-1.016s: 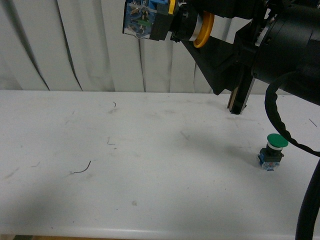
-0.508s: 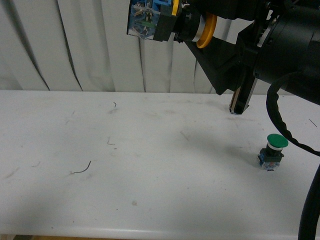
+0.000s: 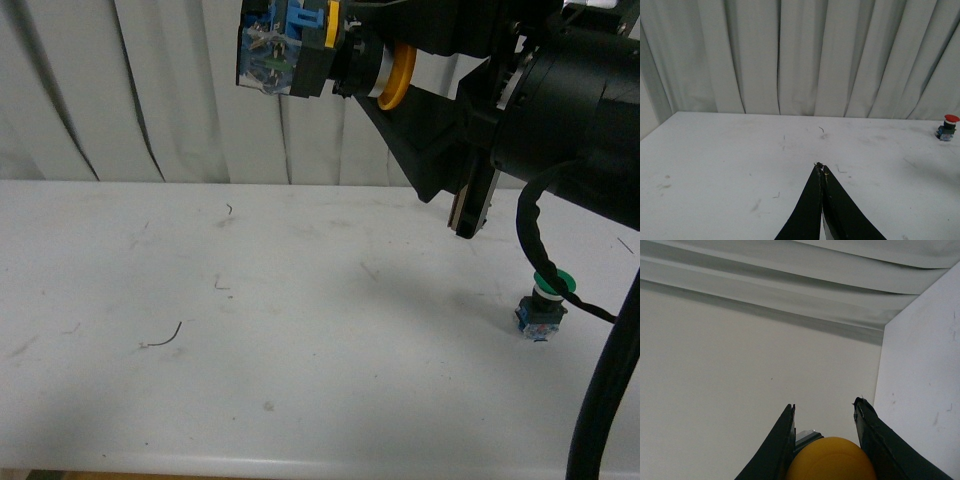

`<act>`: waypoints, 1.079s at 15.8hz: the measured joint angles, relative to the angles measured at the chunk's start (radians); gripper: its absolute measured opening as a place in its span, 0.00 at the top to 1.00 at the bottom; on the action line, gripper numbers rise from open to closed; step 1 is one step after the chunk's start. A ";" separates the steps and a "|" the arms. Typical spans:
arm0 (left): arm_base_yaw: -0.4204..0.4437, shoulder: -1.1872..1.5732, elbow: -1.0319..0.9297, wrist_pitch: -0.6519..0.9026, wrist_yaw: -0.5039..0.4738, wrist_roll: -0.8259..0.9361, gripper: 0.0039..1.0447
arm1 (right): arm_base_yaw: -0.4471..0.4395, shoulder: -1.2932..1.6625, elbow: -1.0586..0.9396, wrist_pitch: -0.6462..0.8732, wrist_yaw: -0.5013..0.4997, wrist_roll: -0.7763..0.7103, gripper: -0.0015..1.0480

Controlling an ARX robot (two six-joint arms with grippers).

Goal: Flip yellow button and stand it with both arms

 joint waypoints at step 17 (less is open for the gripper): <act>0.000 -0.011 -0.019 -0.007 0.000 0.000 0.11 | -0.108 -0.064 0.049 -0.505 0.443 -0.880 0.68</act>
